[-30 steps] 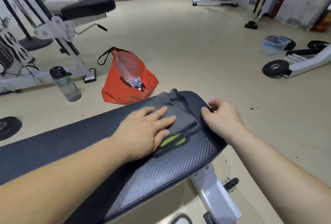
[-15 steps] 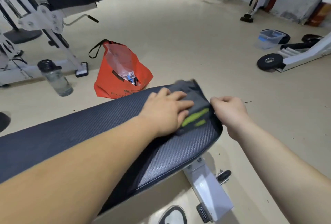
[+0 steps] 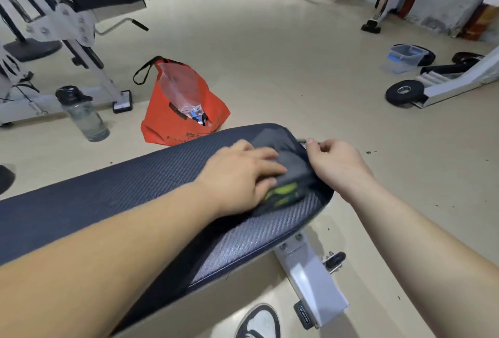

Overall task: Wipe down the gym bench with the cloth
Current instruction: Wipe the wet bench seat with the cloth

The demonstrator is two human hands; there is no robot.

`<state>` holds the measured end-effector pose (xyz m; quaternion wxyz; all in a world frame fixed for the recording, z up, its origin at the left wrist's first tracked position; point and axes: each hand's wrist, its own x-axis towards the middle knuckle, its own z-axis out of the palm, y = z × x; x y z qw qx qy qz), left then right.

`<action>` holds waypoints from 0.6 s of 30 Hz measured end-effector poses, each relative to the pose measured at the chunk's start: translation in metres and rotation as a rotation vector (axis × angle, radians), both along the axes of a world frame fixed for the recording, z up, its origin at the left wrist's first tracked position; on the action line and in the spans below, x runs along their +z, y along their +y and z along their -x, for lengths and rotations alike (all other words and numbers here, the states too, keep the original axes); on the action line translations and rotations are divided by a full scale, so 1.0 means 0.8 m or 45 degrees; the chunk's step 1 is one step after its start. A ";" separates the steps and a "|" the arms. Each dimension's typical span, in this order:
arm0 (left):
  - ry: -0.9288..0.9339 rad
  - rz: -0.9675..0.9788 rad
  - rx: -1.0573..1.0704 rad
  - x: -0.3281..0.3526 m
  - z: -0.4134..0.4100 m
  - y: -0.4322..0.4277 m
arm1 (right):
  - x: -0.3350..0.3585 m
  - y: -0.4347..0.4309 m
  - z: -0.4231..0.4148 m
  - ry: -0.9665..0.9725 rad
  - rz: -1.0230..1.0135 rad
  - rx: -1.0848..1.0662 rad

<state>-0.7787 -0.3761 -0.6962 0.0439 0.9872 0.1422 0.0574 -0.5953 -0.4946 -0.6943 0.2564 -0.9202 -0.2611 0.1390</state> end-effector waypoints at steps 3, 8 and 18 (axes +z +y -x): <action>-0.108 -0.059 0.422 -0.008 -0.016 -0.022 | 0.004 0.004 0.003 -0.037 -0.012 0.012; -0.231 0.018 -0.144 -0.014 0.042 -0.075 | 0.002 0.017 0.013 -0.125 -0.036 0.085; -0.234 -0.049 0.451 -0.016 0.068 -0.046 | 0.006 0.034 0.042 -0.156 -0.063 0.153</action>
